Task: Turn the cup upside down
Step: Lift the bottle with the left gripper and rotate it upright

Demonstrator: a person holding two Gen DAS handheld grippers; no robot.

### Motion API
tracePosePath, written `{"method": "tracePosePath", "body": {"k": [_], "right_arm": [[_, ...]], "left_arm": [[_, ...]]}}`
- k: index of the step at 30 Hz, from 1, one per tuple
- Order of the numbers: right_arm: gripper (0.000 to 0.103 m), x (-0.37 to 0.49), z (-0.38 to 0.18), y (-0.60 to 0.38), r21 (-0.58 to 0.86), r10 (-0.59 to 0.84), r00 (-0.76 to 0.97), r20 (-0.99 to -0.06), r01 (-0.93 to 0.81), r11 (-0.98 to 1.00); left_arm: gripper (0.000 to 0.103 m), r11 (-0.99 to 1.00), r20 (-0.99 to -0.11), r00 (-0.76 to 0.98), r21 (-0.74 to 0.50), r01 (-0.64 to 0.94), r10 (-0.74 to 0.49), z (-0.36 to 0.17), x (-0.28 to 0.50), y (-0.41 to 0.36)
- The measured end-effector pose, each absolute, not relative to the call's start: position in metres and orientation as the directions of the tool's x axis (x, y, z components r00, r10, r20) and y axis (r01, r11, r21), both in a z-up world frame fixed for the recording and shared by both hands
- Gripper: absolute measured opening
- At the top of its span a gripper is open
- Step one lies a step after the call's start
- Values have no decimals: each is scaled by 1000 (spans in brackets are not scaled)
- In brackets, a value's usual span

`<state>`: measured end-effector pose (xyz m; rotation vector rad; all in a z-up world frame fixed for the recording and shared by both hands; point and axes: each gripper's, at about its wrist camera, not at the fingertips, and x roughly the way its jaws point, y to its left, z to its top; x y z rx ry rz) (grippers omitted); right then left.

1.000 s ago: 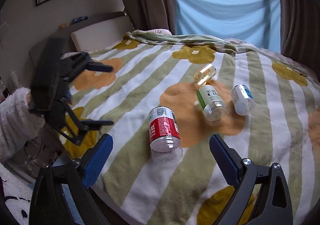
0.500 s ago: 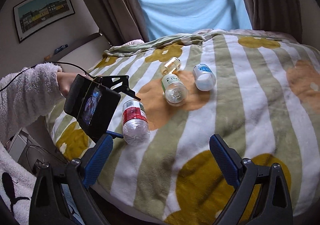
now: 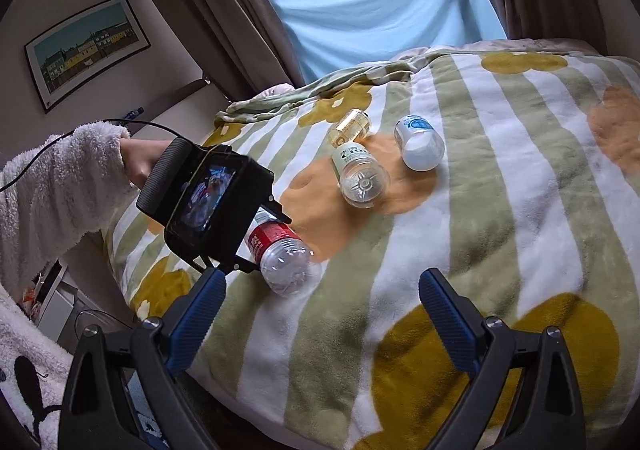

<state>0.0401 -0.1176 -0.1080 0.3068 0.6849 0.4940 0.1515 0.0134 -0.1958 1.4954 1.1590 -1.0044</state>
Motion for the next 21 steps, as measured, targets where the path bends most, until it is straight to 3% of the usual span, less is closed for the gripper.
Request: {"method": "tracePosePath", "body": {"k": [4, 7, 14, 16, 18, 21], "right_arm": [[97, 41, -108, -117, 443, 541, 664, -516, -334, 832], [97, 39, -111, -118, 456, 549, 661, -511, -333, 825], [97, 34, -113, -110, 453, 558, 656, -508, -347, 821], [97, 30, -113, -106, 433, 547, 663, -511, -351, 830], [97, 28, -112, -102, 413, 536, 671, -513, -354, 839], [97, 23, -113, -96, 389, 515, 682, -519, -349, 853]], "left_arm": [[63, 182, -986, 21, 51, 982, 164, -191, 174, 14], [63, 280, -994, -24, 6, 960, 105, -187, 178, 19], [66, 226, -996, 41, 58, 972, 78, -178, 160, 25], [77, 180, -993, 88, 100, 978, 72, -171, 161, 17], [102, 140, -989, 138, 144, 980, 52, -166, 159, 9], [103, 113, -988, 149, 152, 982, 33, -165, 160, -5]]}}
